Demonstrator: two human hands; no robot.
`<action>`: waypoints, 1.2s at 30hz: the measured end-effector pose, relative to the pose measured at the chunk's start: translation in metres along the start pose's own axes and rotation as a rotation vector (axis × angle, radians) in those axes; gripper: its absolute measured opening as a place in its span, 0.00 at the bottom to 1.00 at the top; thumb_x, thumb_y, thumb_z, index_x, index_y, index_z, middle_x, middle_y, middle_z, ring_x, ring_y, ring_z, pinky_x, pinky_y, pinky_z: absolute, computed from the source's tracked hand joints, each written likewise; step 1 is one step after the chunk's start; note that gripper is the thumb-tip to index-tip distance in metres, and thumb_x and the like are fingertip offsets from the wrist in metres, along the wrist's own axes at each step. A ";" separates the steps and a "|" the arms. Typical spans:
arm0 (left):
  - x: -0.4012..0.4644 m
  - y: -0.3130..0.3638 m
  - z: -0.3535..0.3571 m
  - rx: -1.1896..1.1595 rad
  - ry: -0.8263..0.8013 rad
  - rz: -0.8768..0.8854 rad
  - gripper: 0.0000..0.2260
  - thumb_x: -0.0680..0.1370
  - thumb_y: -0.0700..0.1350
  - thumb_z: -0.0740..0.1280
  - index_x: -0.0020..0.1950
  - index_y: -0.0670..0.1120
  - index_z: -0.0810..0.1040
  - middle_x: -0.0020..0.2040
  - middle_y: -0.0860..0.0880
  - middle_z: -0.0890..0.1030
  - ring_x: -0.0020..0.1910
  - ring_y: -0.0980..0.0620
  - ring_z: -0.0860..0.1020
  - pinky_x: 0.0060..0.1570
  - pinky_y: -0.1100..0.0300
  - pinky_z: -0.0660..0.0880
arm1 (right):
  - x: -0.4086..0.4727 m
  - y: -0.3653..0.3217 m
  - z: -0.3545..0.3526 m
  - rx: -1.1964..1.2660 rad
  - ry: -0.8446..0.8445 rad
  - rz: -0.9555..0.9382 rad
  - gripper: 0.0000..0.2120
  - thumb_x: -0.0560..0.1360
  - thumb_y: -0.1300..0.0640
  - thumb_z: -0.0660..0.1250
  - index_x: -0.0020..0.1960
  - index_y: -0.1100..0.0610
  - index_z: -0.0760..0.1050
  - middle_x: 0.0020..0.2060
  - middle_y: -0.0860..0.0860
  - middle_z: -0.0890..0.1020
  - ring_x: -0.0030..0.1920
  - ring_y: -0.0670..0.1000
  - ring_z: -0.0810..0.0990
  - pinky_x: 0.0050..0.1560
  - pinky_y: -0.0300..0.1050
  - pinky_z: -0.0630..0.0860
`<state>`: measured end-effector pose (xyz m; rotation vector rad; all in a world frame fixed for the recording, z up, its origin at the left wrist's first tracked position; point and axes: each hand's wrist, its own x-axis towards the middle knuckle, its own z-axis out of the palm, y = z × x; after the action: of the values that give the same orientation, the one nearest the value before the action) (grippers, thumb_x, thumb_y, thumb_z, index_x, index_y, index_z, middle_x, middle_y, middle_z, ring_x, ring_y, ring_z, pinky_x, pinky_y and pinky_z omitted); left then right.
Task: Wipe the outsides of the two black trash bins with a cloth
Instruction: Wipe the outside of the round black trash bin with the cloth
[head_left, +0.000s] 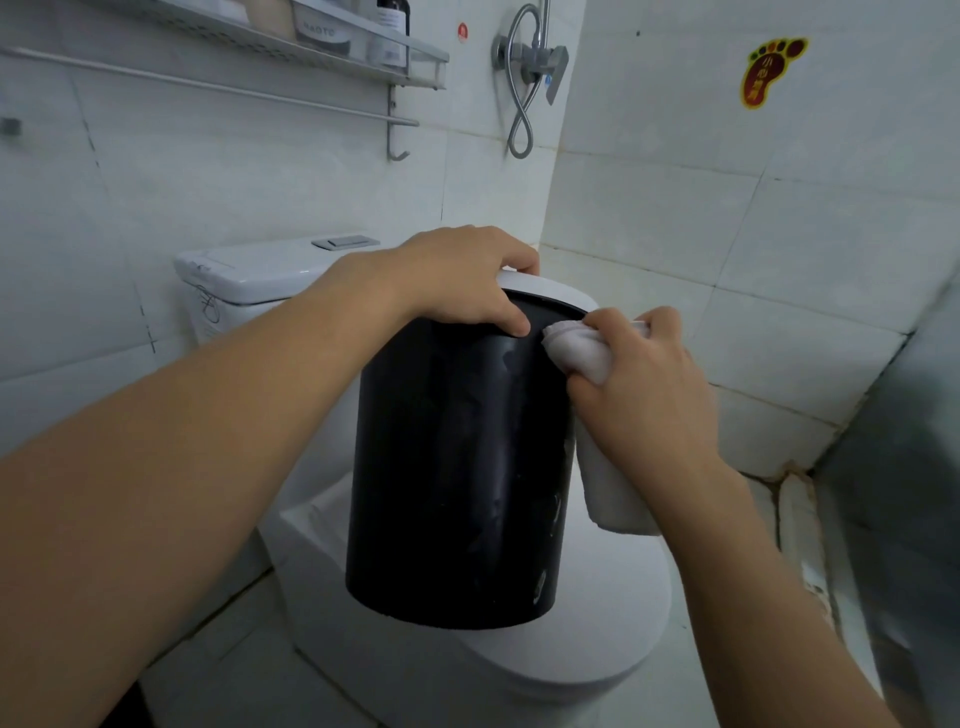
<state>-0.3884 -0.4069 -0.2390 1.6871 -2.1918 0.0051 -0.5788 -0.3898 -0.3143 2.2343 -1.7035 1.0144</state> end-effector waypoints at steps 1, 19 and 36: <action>0.000 0.000 0.000 -0.002 0.000 -0.002 0.12 0.69 0.55 0.74 0.48 0.56 0.76 0.39 0.59 0.75 0.40 0.59 0.73 0.43 0.56 0.70 | -0.001 -0.004 0.000 0.006 0.004 -0.026 0.15 0.73 0.51 0.64 0.59 0.44 0.71 0.51 0.49 0.63 0.44 0.56 0.71 0.36 0.45 0.63; -0.007 -0.003 0.002 -0.019 0.051 -0.028 0.12 0.69 0.55 0.74 0.48 0.56 0.76 0.42 0.58 0.76 0.46 0.49 0.75 0.44 0.55 0.70 | -0.004 0.001 -0.002 0.068 0.005 0.023 0.16 0.74 0.49 0.63 0.61 0.43 0.70 0.53 0.49 0.66 0.48 0.56 0.74 0.39 0.46 0.66; -0.009 -0.014 0.000 -0.368 -0.056 -0.015 0.19 0.71 0.41 0.74 0.55 0.61 0.77 0.46 0.54 0.81 0.45 0.52 0.80 0.42 0.60 0.76 | -0.001 0.003 -0.005 0.067 0.001 0.017 0.14 0.74 0.49 0.63 0.59 0.42 0.70 0.52 0.48 0.65 0.43 0.54 0.71 0.38 0.46 0.65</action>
<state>-0.3732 -0.4024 -0.2447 1.5097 -2.0626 -0.4278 -0.5838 -0.3874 -0.3120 2.2639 -1.7153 1.0918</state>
